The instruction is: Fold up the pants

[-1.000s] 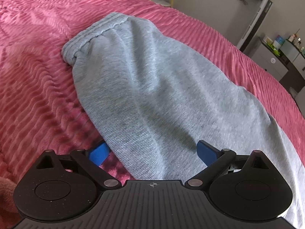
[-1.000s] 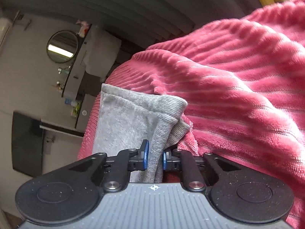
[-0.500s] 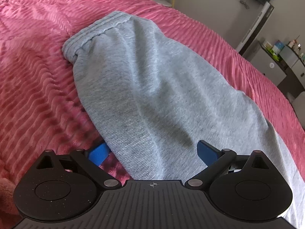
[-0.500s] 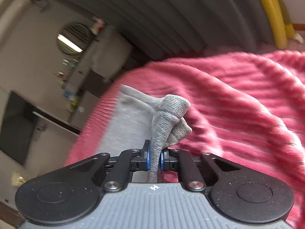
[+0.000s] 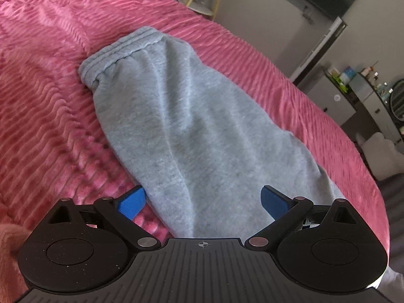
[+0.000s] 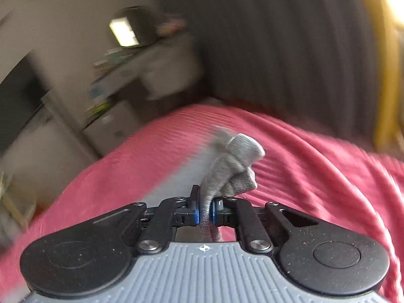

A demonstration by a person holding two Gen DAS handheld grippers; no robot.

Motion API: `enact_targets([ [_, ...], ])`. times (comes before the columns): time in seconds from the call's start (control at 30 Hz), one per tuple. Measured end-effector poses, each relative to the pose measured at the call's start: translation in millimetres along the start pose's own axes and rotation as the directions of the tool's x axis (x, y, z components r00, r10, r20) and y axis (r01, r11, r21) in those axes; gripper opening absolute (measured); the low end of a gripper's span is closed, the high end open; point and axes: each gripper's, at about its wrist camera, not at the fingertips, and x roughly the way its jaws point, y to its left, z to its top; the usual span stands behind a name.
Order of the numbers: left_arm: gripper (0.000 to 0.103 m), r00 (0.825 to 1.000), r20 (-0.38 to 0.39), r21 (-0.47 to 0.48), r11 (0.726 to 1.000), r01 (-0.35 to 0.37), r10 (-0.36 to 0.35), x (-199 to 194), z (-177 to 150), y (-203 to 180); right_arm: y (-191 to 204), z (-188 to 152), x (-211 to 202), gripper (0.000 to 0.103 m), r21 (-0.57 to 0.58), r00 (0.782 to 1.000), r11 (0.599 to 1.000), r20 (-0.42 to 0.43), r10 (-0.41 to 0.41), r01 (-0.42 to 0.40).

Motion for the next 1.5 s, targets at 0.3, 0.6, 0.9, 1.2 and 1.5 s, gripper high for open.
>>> enact_targets([
  [0.3,0.1,0.993,0.01,0.087,0.989,0.119,-0.12,-34,-18,-6,242,-172,-10,0.009,-0.802,0.938,0.489,-0.263,0.228,-0.343],
  [0.6,0.1,0.992,-0.058,0.048,0.992,0.115,-0.112,-18,-17,1,266,-237,-13,0.01,-0.88,0.933,0.314,-0.313,0.179,-0.356],
  [0.9,0.1,0.961,-0.149,0.182,0.948,0.26,-0.235,-6,-11,-39,258,-250,-26,0.01,-0.869,0.913,0.283,-0.373,0.164,-0.406],
  [1.2,0.1,0.931,-0.222,0.393,0.847,0.357,-0.29,4,-13,-103,232,-207,-26,0.07,-0.61,0.778,0.486,-0.536,0.328,-0.626],
  [1.5,0.091,0.805,-0.384,0.365,0.727,0.582,-0.452,40,-18,-169,72,-114,-6,0.096,0.153,0.873,0.885,-0.155,0.462,-0.441],
])
